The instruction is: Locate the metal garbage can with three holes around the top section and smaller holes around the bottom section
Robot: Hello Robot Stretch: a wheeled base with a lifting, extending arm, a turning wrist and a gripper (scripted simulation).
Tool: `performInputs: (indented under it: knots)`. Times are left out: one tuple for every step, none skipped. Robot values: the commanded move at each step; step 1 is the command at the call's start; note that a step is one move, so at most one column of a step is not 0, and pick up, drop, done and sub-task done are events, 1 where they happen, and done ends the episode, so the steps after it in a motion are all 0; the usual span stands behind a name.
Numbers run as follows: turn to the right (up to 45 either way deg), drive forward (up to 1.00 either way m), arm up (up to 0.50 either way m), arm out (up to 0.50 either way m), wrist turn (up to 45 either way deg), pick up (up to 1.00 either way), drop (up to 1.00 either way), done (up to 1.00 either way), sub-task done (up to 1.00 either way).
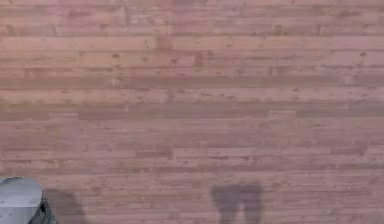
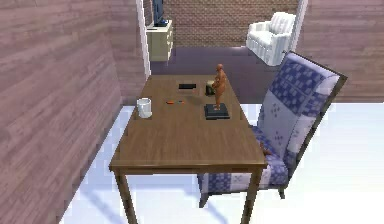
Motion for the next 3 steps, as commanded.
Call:
performInputs:
  knots:
    - [12.0, 0.00, 0.00, 0.00, 0.0, 0.00, 0.00, 0.00, 0.00]
    - [0.0, 0.10, 0.00, 0.00, 0.0, 0.00, 0.00, 0.00, 0.00]
    - [-45.0, 0.00, 0.00, 0.00, 0.0, 0.00, 0.00, 0.00, 0.00]
